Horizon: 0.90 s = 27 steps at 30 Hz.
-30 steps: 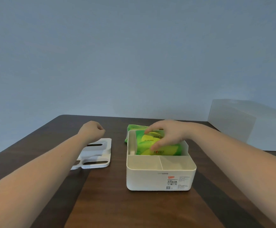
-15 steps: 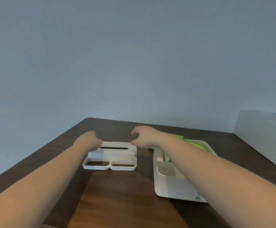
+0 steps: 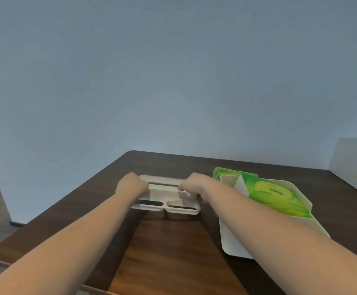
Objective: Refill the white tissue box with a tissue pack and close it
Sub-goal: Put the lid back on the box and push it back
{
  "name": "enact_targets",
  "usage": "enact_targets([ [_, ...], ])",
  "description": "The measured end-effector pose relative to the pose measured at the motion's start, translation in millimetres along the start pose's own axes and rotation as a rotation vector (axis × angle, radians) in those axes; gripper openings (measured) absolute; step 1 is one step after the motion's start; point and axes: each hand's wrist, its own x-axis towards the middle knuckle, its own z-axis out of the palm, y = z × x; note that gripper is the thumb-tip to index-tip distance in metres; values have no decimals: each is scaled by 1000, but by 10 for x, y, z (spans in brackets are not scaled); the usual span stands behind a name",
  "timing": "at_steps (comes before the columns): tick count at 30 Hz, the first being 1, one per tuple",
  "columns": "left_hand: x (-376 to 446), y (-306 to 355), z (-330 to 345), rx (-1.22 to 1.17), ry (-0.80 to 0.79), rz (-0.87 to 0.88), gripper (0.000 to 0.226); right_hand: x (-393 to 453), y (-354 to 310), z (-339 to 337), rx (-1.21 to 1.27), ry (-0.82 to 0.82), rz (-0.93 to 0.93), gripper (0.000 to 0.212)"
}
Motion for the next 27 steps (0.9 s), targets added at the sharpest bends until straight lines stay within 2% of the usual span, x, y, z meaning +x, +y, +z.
enact_targets([
  [3,16,58,-119,-101,105,22,33,0,-56,-102,74,126,-33,34],
  [8,-196,321,-328,-194,123,79,24,-181,1,-539,213,327,-67,6],
  [11,-382,560,-351,-263,73,95,11,-418,180,-818,220,426,-48,21],
  [14,-623,840,-289,-311,4,138,2,-619,469,-1019,201,511,-7,24],
  [16,-792,1034,-204,-330,-45,178,8,-708,715,-1122,200,533,30,20],
  [19,-1001,1269,-36,-316,-104,228,5,-837,1049,-1250,229,544,85,17],
  [23,-1175,1442,180,-306,-160,247,13,-937,1365,-1327,107,546,167,24],
  [27,-1236,1493,314,-224,-158,256,15,-901,1559,-1314,31,545,219,18],
])
